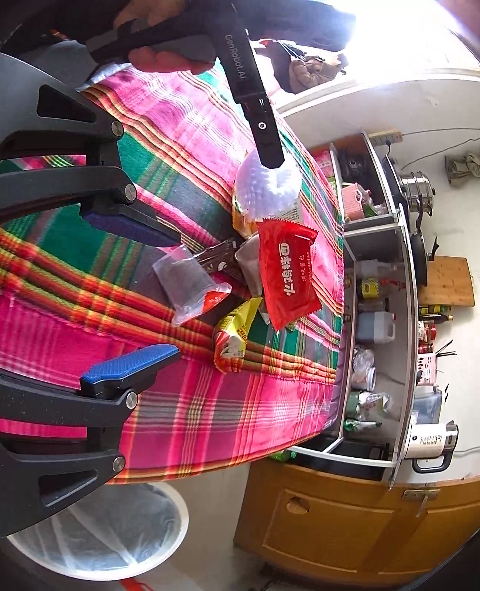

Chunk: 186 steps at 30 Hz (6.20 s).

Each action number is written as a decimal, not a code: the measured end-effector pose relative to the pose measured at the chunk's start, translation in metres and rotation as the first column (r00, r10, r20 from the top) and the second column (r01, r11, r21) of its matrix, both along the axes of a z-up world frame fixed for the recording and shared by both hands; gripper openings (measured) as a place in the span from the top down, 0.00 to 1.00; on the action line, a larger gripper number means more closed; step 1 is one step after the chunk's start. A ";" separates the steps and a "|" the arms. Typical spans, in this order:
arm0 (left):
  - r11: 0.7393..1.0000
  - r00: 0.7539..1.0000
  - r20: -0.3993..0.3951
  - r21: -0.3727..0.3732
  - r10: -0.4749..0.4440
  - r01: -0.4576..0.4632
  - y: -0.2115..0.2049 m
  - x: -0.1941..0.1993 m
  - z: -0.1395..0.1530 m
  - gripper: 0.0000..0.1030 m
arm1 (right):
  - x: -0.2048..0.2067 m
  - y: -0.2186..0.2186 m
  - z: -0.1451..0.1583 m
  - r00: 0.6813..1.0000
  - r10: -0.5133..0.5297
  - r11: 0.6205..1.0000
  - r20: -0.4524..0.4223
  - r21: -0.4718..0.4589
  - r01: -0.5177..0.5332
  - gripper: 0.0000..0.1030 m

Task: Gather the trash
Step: 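Grasp the clear plastic cup with the right tool while the left tool grasps the white mesh scrubber, then carry both items over the bin and open both tools to drop them, then move both tools back over the table toward the red chip bag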

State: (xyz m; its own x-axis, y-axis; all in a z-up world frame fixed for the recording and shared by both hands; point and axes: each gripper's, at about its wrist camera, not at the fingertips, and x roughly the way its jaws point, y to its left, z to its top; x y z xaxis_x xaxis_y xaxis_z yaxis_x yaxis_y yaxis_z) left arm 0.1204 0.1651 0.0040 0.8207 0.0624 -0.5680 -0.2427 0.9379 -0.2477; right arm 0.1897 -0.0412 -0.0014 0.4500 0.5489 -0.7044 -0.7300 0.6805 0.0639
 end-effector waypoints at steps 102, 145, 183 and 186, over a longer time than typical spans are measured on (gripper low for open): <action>0.836 0.830 -0.102 -0.047 -0.549 0.547 -0.263 0.108 -0.001 0.56 | 0.031 -0.243 -0.008 0.840 -0.538 0.841 -0.067 0.025 0.541 0.48; 0.849 0.849 -0.030 -0.048 -0.528 0.526 -0.247 0.082 0.022 0.43 | 0.001 -0.226 0.028 0.848 -0.530 0.846 0.009 0.077 0.528 0.47; 0.967 0.966 0.032 0.012 -0.256 0.256 -0.127 -0.004 0.026 0.43 | -0.024 -0.122 0.041 0.954 -0.300 0.949 0.011 0.104 0.298 0.47; 0.971 0.971 0.033 -0.002 -0.238 0.238 -0.117 -0.007 0.023 0.43 | -0.022 -0.113 0.041 0.961 -0.278 0.956 0.007 0.102 0.276 0.47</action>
